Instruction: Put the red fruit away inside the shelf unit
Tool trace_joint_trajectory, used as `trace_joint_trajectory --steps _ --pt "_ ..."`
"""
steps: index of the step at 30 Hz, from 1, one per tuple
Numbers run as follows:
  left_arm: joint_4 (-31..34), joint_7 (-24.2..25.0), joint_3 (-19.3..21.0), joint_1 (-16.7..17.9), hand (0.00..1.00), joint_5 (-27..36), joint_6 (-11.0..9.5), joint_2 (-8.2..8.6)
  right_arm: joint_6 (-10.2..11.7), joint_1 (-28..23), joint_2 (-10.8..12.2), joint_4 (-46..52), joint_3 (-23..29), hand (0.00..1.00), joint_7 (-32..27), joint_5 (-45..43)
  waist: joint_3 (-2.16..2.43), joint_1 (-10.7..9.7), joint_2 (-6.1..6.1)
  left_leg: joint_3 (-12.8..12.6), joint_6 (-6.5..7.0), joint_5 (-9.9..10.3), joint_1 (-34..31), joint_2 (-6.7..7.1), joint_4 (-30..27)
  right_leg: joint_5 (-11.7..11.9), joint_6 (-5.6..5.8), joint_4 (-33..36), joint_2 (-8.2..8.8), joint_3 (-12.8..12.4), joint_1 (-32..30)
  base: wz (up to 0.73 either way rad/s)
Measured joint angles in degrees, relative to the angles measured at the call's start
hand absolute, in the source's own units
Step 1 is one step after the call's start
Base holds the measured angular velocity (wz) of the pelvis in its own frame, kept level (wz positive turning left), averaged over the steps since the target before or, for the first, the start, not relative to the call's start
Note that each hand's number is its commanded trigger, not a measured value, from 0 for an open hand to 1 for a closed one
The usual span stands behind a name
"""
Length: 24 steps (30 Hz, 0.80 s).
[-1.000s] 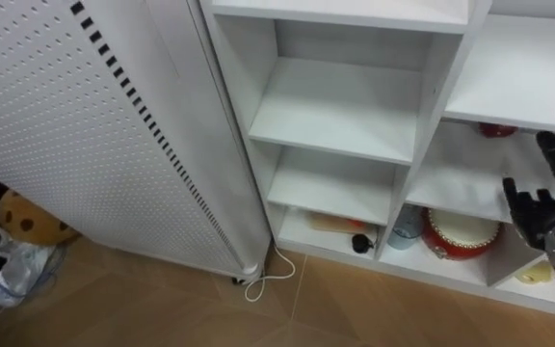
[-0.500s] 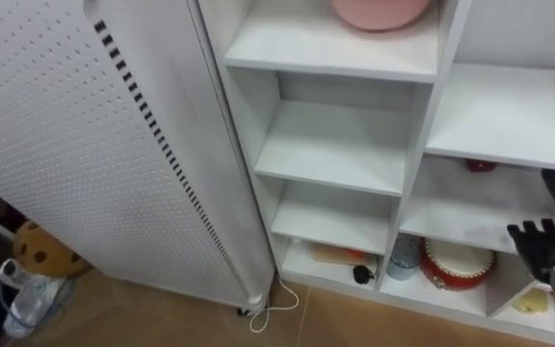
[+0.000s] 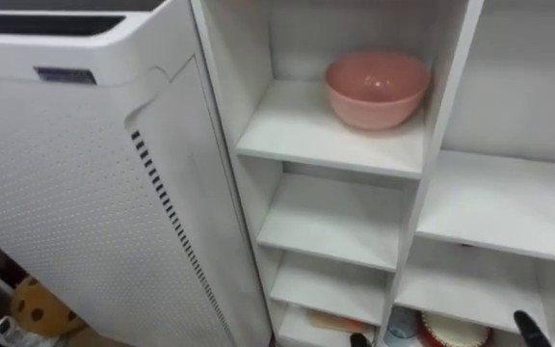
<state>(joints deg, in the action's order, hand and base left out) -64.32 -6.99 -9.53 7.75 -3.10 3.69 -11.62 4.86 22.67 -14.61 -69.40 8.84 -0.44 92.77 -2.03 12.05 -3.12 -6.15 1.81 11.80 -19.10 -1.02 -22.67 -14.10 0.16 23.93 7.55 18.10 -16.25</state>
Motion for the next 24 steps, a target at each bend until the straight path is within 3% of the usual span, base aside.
trace_joint_trajectory --steps 4,7,9,13,17,21,24 --pt "0.5 -0.5 3.1 2.5 0.00 -1.6 -0.4 1.26 -1.2 -8.6 2.7 0.5 -3.1 0.00 2.5 -4.8 1.64 -2.5 0.65 0.0 -0.13 -0.2 7.4 0.80 4.9 0.9 1.12 -6.0 -1.08 0.4 7.9 0.02" --pt "1.8 -2.0 5.3 4.6 0.00 -1.7 -0.6 1.67 -1.7 -14.2 2.9 0.6 -5.2 0.00 3.5 -9.8 2.03 -4.8 2.05 0.0 -0.13 -0.2 10.9 0.85 6.6 1.2 1.58 -8.7 -1.25 0.9 12.2 0.03" --pt "2.0 -3.2 7.2 4.9 0.00 -3.0 -1.1 1.66 -2.0 -17.8 3.1 -0.3 -5.8 0.00 4.9 -15.2 1.71 -6.7 3.30 0.0 -0.14 -0.2 13.4 0.91 7.6 1.4 1.89 -10.8 -1.61 1.5 15.3 0.15" --pt "4.1 -5.5 9.6 5.8 0.00 -3.6 -1.6 2.05 -2.6 -24.8 3.2 -1.3 -7.4 0.00 5.3 -25.4 1.92 -8.6 5.26 -0.1 -0.47 0.0 16.9 1.10 9.3 1.6 2.07 -12.5 -2.08 1.9 18.8 0.01" --pt "4.7 -6.0 9.6 5.8 0.00 -3.8 -2.5 1.99 -3.9 -26.9 3.6 -4.5 -9.0 0.00 5.4 -39.8 1.56 -9.1 5.54 -1.4 -0.71 0.1 19.6 0.74 11.0 2.0 1.97 -12.8 -2.56 0.5 20.2 -0.22" --pt "4.7 -5.8 10.8 5.6 0.00 -3.9 -2.2 2.46 -6.0 -28.3 3.8 -4.7 -9.8 0.00 5.0 -52.9 1.54 -10.2 5.47 -1.6 -0.76 0.1 20.8 0.53 11.4 2.6 1.81 -13.3 -2.82 -0.4 21.1 -0.12" --pt "4.2 -5.7 11.8 5.9 0.00 -4.0 -1.8 2.86 -6.2 -28.7 4.2 -5.4 -9.9 0.00 4.8 -60.7 1.53 -10.6 5.46 -1.7 -0.71 0.2 22.4 0.61 11.7 2.6 1.83 -13.3 -2.93 -1.0 22.1 -0.10"
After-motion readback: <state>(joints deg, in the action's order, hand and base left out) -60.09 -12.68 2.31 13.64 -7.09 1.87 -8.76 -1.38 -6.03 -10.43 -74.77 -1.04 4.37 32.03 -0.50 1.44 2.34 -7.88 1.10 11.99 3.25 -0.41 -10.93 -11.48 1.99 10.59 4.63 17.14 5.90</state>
